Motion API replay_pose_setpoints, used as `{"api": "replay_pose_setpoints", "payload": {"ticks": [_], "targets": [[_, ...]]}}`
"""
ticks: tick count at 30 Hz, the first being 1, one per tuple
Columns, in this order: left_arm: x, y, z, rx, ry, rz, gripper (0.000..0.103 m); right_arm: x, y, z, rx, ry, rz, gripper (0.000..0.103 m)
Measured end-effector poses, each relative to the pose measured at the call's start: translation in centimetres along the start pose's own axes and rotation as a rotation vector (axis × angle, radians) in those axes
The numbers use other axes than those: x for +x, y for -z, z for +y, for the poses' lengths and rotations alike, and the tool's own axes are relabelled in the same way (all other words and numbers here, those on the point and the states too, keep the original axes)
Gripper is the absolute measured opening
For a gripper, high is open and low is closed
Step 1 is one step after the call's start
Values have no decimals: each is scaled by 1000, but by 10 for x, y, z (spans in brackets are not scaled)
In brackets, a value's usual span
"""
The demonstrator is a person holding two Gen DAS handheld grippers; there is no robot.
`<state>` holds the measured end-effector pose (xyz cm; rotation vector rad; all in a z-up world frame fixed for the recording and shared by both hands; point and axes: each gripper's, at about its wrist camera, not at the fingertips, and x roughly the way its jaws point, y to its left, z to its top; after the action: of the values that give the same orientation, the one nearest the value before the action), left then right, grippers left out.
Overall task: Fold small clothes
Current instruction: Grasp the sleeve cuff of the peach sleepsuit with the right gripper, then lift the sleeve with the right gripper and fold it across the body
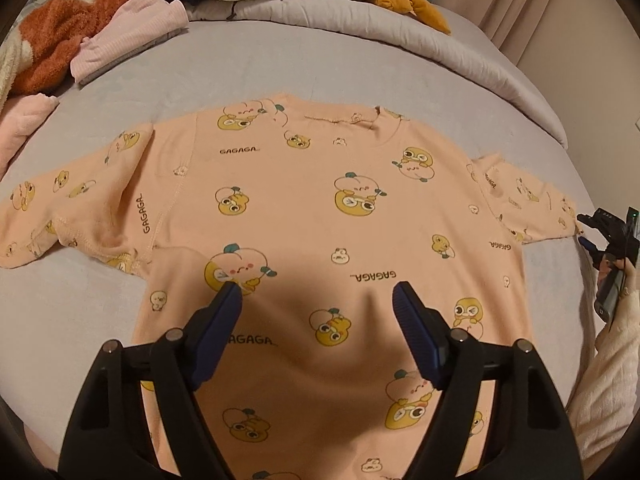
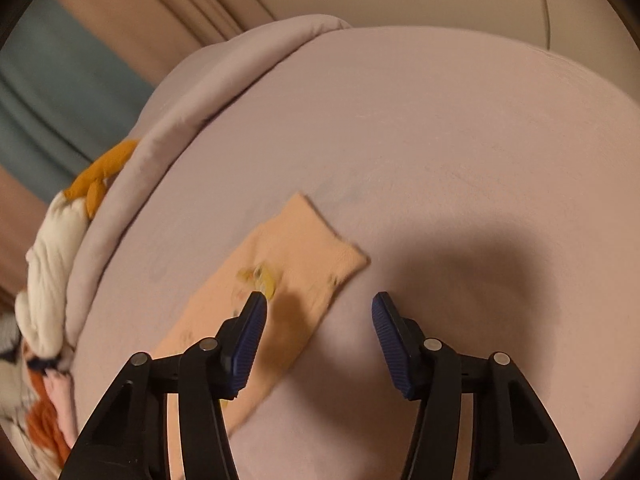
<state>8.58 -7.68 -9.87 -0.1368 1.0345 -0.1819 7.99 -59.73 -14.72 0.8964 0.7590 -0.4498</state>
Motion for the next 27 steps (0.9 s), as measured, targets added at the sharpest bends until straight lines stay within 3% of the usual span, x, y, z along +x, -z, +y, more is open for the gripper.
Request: {"api": "replay_pose_setpoints", "payload": {"ticks": [4, 11, 17, 22, 27], "targets": [[3, -1, -3, 4, -2, 3, 77, 7, -6, 3, 21, -32, -2, 6], [0, -4, 0, -6, -3, 0, 77, -37, -27, 5, 12, -40, -153, 5], [0, -7, 7, -46, 10, 16, 77, -35, -27, 9, -54, 30, -155, 5], [-16, -10, 8, -32, -20, -20, 77, -53, -34, 22, -92, -3, -208, 5], [-29, -12, 14, -40, -24, -48, 77, -90, -32, 59, -195, -57, -264, 5]]}}
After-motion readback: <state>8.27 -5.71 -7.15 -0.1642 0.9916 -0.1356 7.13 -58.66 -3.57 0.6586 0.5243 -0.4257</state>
